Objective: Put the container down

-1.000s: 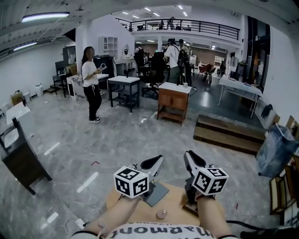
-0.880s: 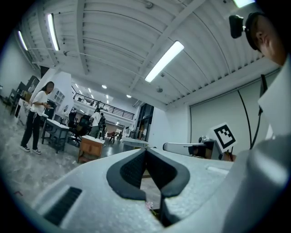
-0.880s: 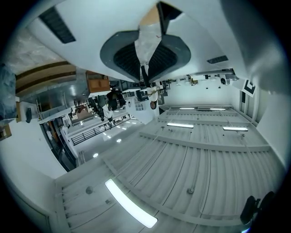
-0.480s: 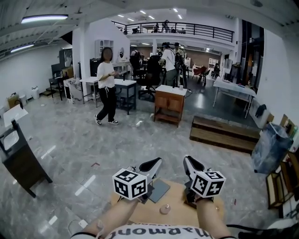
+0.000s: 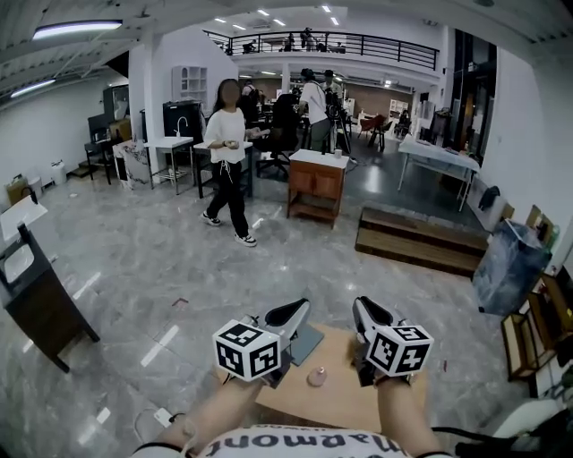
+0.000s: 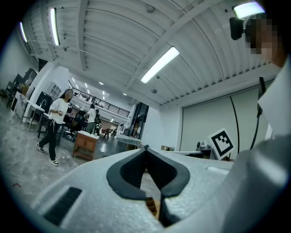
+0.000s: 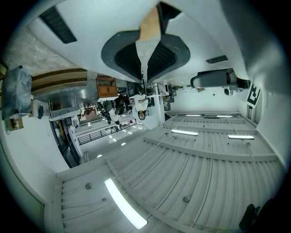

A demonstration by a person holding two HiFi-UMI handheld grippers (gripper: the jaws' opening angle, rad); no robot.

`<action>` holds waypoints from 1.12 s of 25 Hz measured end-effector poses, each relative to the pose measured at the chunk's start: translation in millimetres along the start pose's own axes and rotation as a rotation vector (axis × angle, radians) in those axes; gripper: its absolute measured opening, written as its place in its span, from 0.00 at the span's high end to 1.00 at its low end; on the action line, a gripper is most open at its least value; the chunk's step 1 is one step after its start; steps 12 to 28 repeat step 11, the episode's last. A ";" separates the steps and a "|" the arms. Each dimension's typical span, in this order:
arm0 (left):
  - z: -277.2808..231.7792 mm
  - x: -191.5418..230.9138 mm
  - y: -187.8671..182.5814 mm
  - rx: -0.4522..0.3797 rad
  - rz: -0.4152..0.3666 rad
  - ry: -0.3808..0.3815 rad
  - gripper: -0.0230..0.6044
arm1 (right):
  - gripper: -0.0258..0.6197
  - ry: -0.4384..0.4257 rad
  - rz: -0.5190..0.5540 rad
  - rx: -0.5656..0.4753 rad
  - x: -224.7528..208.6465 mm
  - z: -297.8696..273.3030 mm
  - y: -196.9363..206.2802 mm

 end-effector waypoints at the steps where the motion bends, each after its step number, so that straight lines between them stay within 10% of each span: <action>1: 3.9 -5.7 2.8 0.003 0.003 0.004 0.94 | 0.88 0.007 -0.004 0.002 0.7 7.6 2.4; 28: 46.4 -34.6 20.2 0.022 0.015 0.014 0.94 | 0.88 0.049 -0.018 0.025 18.3 49.7 25.9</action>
Point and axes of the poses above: the fingertips, and each gripper's own axes: z backward along the fingers, x to its left, y out of its underside, the point moved 4 cm from there along z, backward along the fingers, and after that the axes turned 9 degrees about y, right-handed, at the moved point
